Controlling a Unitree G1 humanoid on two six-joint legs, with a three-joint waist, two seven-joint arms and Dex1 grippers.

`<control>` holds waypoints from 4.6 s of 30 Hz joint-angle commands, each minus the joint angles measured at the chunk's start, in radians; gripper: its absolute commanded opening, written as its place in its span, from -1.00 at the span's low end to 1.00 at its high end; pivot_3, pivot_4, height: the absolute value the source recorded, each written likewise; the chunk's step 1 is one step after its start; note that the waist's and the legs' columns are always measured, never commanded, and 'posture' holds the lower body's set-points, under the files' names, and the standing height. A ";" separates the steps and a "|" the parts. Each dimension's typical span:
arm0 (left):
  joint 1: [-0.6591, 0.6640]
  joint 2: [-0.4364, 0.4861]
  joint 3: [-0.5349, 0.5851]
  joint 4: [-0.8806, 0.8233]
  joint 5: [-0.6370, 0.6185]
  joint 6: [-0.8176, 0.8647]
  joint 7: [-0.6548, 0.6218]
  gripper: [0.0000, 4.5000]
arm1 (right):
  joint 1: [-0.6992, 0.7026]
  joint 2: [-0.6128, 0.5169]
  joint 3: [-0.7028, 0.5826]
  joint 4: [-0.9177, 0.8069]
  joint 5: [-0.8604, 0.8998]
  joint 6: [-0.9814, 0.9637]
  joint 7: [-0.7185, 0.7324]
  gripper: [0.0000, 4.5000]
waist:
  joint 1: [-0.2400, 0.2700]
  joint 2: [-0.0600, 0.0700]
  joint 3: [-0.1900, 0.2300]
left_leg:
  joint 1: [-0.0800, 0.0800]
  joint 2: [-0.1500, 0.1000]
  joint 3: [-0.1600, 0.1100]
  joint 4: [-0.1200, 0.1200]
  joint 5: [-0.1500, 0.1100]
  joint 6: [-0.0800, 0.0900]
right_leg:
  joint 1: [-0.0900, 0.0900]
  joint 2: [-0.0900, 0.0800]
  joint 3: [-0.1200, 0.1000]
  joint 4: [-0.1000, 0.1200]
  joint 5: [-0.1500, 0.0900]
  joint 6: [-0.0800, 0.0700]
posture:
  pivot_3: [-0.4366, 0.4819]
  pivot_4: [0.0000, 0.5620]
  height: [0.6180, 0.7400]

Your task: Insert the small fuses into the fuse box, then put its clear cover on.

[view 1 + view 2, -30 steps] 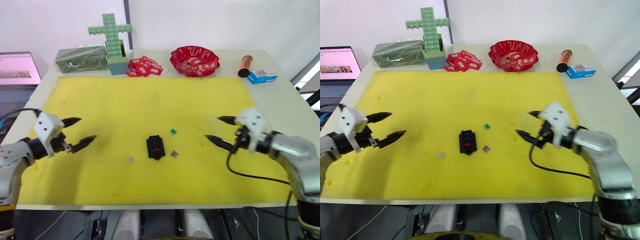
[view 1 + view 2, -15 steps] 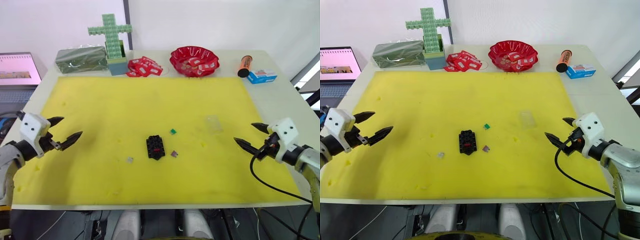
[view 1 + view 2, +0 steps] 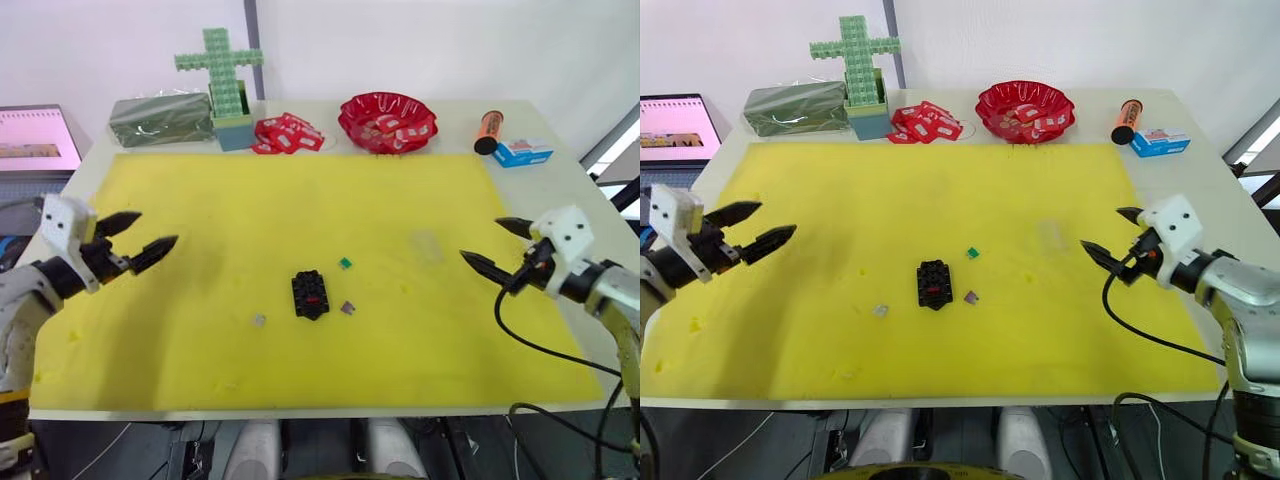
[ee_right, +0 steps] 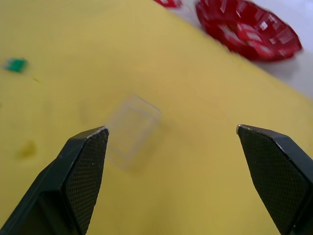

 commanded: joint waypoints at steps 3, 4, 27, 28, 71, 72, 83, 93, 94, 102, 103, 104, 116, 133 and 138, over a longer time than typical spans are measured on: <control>-0.029 0.076 0.068 -0.079 -0.310 0.473 0.011 1.00 | -0.123 -0.022 0.131 -0.177 0.147 0.115 0.110 0.99 | -0.009 -0.001 0.001 | 0.000 0.001 0.000 0.000 0.000 0.000 | 0.000 0.002 0.000 0.000 0.001 0.003 | -0.05 -0.47 1.00; -0.018 0.090 0.076 -0.095 -0.354 0.535 0.004 1.00 | -0.144 -0.021 0.159 -0.207 0.169 0.135 0.127 0.99 | -0.014 -0.001 0.001 | 0.000 0.002 -0.001 0.000 0.000 0.000 | 0.000 0.002 0.000 0.001 0.001 0.003 | -0.05 -0.47 1.00; 0.212 0.030 -0.141 0.049 -1.385 0.788 0.607 1.00 | -0.415 0.143 0.528 -0.296 0.166 0.216 0.154 0.99 | -0.005 -0.002 0.000 | 0.000 -0.002 -0.013 -0.006 0.004 -0.008 | -0.002 -0.009 -0.002 0.001 0.000 -0.005 | -0.05 -0.47 1.00; 0.206 0.027 -0.147 0.061 -1.385 0.786 0.622 1.00 | -0.416 0.143 0.533 -0.297 0.162 0.216 0.155 0.99 | -0.006 -0.002 0.000 | 0.000 -0.002 -0.013 -0.006 0.004 -0.008 | -0.002 -0.009 -0.002 0.001 0.000 -0.005 | -0.05 -0.47 1.00; 0.086 -0.151 -0.342 0.067 -1.385 0.736 0.940 1.00 | -0.372 0.084 0.518 -0.375 0.170 0.302 0.087 0.99 | 0.029 0.005 -0.005 | 0.001 -0.010 -0.013 -0.001 0.004 -0.007 | 0.001 -0.015 -0.004 -0.004 0.000 -0.005 | -0.05 -0.47 1.00; 0.090 -0.145 -0.346 0.061 -1.385 0.731 0.947 1.00 | -0.373 0.086 0.518 -0.378 0.175 0.305 0.087 0.99 | 0.029 0.006 -0.005 | 0.001 -0.010 -0.013 -0.001 0.004 -0.007 | 0.001 -0.015 -0.004 -0.004 0.000 -0.005 | -0.05 -0.47 1.00; 0.128 -0.091 -0.373 0.050 -1.353 0.675 0.988 -0.56 | -0.380 0.091 0.528 -0.368 0.166 0.291 0.093 1.00 | 0.017 0.006 -0.005 | 0.000 -0.009 -0.013 -0.007 0.004 -0.007 | 0.000 -0.016 -0.003 -0.005 0.000 -0.005 | -0.05 -0.47 1.00; 0.111 -0.002 -0.347 0.032 -1.345 0.711 0.878 -0.99 | -0.396 0.108 0.532 -0.343 0.155 0.294 0.091 1.00 | -0.005 0.007 -0.006 | 0.000 -0.008 -0.012 -0.008 0.004 -0.007 | -0.001 -0.015 -0.003 -0.005 0.000 -0.005 | -0.05 -0.47 1.00; 0.090 0.021 -0.336 0.028 -1.329 0.733 0.824 -0.99 | -0.397 0.108 0.534 -0.343 0.155 0.294 0.094 1.00 | -0.005 0.007 -0.005 | 0.000 -0.008 -0.012 -0.008 0.004 -0.007 | -0.001 -0.014 -0.003 -0.006 0.000 -0.005 | -0.05 -0.47 1.00; -0.430 0.442 -0.739 -0.010 -0.381 0.462 -0.445 -0.99 | -0.426 0.113 0.540 -0.319 0.163 0.293 0.128 1.00 | 0.000 -0.001 0.001 | -0.003 -0.009 -0.009 -0.008 0.005 -0.010 | -0.008 -0.008 -0.007 -0.007 0.000 -0.005 | -0.05 -0.47 1.00; -0.511 0.482 -0.847 0.005 -0.209 0.333 -0.637 -0.99 | -0.429 0.115 0.542 -0.313 0.161 0.289 0.130 1.00 | -0.001 0.001 0.000 | -0.004 -0.009 -0.008 -0.010 0.006 -0.012 | -0.009 -0.006 -0.008 -0.011 0.001 -0.008 | -0.05 -0.47 1.00; -0.601 0.502 -0.954 0.024 -0.081 0.215 -0.753 -0.99 | -0.430 0.116 0.544 -0.309 0.157 0.285 0.133 1.00 | -0.001 0.000 0.000 | -0.006 -0.007 -0.006 -0.014 0.007 -0.013 | -0.007 -0.004 -0.007 -0.018 0.006 -0.015 | -0.05 -0.47 1.00; -1.361 0.334 -1.867 0.342 0.462 -1.087 -0.807 -0.99 | -0.404 0.129 0.559 -0.320 0.145 0.288 0.119 1.00 | 0.003 -0.003 0.001 | -0.022 -0.003 0.008 -0.005 0.001 0.000 | -0.019 -0.002 -0.001 -0.018 0.010 0.003 | -0.05 -0.47 1.00; -1.184 0.349 -1.727 0.364 0.811 -1.582 -0.807 -0.99 | -0.436 0.100 0.550 -0.311 0.159 0.325 0.143 1.00 | -0.006 -0.003 0.001 | -0.019 0.004 0.007 0.010 0.000 0.001 | -0.018 0.004 0.000 -0.001 0.011 0.006 | -0.05 -0.47 1.00; -1.049 0.341 -1.593 0.257 0.892 -1.547 -0.801 -0.99 | -0.427 0.094 0.549 -0.312 0.163 0.329 0.148 1.00 | 0.005 -0.005 0.001 | -0.019 0.005 0.006 0.011 0.000 0.002 | -0.017 0.005 -0.001 0.000 0.011 0.006 | -0.05 -0.47 1.00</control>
